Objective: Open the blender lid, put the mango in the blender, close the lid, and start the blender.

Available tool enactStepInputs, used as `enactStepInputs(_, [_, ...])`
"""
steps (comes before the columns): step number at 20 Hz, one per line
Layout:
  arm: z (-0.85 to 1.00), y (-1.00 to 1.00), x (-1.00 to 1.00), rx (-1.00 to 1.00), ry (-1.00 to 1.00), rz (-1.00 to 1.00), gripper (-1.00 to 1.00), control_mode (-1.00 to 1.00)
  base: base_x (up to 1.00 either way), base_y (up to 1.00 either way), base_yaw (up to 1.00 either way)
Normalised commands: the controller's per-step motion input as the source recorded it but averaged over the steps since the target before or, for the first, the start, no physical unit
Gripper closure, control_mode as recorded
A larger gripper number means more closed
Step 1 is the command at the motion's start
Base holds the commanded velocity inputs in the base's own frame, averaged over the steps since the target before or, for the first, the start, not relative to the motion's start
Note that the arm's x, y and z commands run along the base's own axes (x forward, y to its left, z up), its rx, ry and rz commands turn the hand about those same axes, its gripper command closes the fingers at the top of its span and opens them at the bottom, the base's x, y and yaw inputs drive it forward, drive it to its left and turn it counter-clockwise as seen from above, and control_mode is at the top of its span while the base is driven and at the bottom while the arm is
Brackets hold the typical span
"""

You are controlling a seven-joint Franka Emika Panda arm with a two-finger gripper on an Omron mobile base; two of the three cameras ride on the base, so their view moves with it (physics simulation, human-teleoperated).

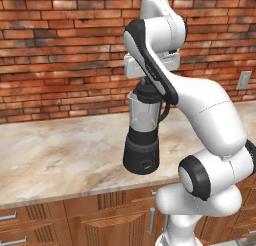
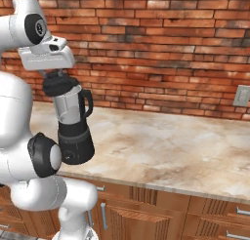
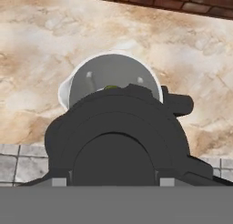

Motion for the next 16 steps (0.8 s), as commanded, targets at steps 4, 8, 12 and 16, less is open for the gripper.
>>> enactStepInputs(4, [0.0, 0.21, 0.34, 0.0, -0.02, 0.0, 1.0, -1.0, 0.0, 0.0, 0.0])
enactStepInputs(8, [-0.03, 0.02, 0.25, 0.0, -0.05, 0.0, 1.0, -1.0, 0.0, 0.0, 0.0])
enactStepInputs(12, [0.0, -0.02, 0.16, 0.0, -0.06, 0.0, 1.0, -1.0, 0.0, 0.0, 0.0])
enactStepInputs(16, [0.0, -0.08, 0.05, 0.01, -0.09, 0.0, 1.0, -1.0, 0.0, 0.0, 0.0])
